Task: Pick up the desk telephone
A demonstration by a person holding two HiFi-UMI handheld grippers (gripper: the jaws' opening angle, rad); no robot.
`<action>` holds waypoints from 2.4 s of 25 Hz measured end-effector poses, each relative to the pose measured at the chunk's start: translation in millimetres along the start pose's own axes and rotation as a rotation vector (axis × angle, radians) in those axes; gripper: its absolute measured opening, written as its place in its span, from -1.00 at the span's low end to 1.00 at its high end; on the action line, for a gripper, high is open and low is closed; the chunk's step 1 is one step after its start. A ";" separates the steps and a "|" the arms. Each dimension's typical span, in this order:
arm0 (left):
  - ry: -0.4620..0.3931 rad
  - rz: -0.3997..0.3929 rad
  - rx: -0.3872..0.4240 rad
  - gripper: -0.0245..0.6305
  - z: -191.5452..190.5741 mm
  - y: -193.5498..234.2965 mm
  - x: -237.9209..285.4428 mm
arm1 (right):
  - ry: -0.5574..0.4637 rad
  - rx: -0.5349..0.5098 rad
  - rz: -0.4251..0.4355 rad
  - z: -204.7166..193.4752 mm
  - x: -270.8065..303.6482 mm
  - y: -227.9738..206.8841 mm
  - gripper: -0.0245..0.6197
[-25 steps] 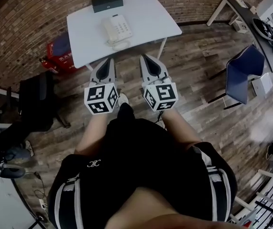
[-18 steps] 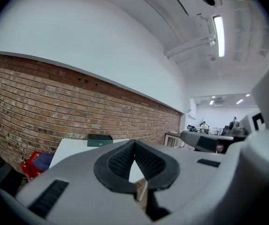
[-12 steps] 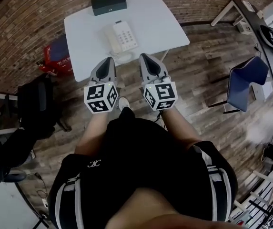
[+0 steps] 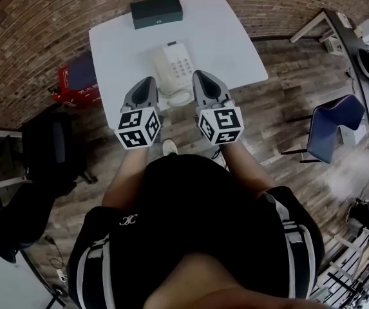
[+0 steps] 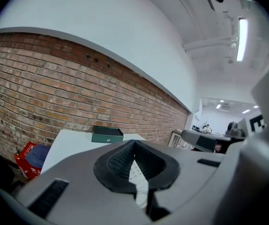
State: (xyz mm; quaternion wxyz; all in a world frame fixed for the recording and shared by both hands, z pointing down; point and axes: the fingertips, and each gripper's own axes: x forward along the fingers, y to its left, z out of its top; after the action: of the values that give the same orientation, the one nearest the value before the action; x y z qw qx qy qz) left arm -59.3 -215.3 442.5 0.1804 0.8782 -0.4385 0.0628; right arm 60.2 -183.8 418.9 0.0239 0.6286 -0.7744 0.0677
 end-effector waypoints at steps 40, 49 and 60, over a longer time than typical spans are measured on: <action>0.442 0.046 -0.472 0.04 -135.1 85.7 184.6 | 0.606 0.433 0.366 -190.6 210.9 -115.4 -0.28; 0.475 -0.080 -0.634 0.04 -157.9 83.0 196.5 | 0.744 0.575 0.449 -222.4 214.4 -111.3 -0.26; 0.422 -0.237 -0.693 0.13 -161.3 83.4 201.0 | 0.832 0.681 0.567 -238.8 212.1 -101.4 -0.26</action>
State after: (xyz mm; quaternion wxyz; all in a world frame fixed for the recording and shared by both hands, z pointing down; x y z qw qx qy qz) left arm 4.4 -351.5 667.8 0.5568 0.7778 -0.2832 0.0690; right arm 103.5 -377.7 688.8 0.1034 0.2911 -0.7722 0.5553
